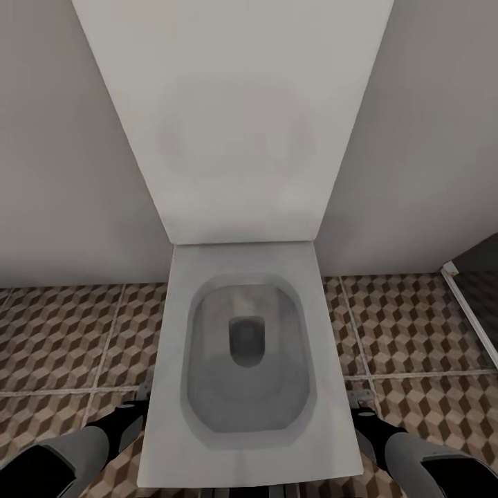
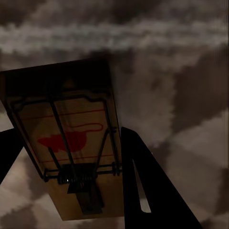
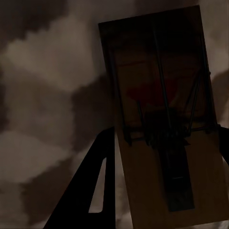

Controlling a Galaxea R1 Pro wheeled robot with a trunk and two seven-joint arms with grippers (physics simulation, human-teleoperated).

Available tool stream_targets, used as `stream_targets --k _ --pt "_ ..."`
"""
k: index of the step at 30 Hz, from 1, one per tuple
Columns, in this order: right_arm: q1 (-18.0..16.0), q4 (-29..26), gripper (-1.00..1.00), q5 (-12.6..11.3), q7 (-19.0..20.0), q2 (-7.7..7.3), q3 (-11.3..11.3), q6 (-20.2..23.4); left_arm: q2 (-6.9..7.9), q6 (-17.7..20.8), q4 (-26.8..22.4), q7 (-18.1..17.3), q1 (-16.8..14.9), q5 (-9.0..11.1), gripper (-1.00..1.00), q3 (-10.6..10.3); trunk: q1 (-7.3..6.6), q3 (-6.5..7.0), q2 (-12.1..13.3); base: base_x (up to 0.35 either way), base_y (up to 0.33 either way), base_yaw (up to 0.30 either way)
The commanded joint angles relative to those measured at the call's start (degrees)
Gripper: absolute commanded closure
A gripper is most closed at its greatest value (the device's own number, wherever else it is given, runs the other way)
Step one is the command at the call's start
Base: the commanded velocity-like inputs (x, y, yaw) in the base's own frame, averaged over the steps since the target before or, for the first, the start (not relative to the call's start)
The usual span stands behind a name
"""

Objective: Take the four mousetraps from the cabinet in the bathroom and place them on the bathroom floor. Make sure all four end up on the same floor surface, and ensure that at least two of them are either under or directly next to the same bathroom sink.

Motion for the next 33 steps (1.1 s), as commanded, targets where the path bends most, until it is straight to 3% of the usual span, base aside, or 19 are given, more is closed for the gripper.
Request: stream_targets --k 1,20,21,33 --pt "-0.04 0.1 1.0 -0.02 -0.04 0.01 0.46 0.09 -0.03 0.21 -0.04 0.14 -0.02 0.28 1.0 -0.48 -0.01 -0.03 -0.01 0.0 0.0 0.0" --pt "-0.02 0.1 1.0 -0.02 -0.02 0.08 0.46 0.09 -0.09 0.21 -0.1 0.14 0.95 0.28 1.0 -0.46 -0.01 -0.03 -0.01 0.0 0.0 0.0" --pt "-0.02 0.1 -1.0 -0.02 -0.01 0.06 0.46 0.08 -0.09 0.21 -0.11 0.14 0.95 0.28 1.0 -0.46 -0.01 -0.03 -0.01 0.0 0.0 0.0" --pt "0.06 0.1 -1.0 -0.02 0.01 0.01 0.46 0.04 -0.09 0.21 -0.12 0.14 0.95 0.28 1.0 -0.46 -0.01 -0.03 -0.01 0.0 0.0 0.0"
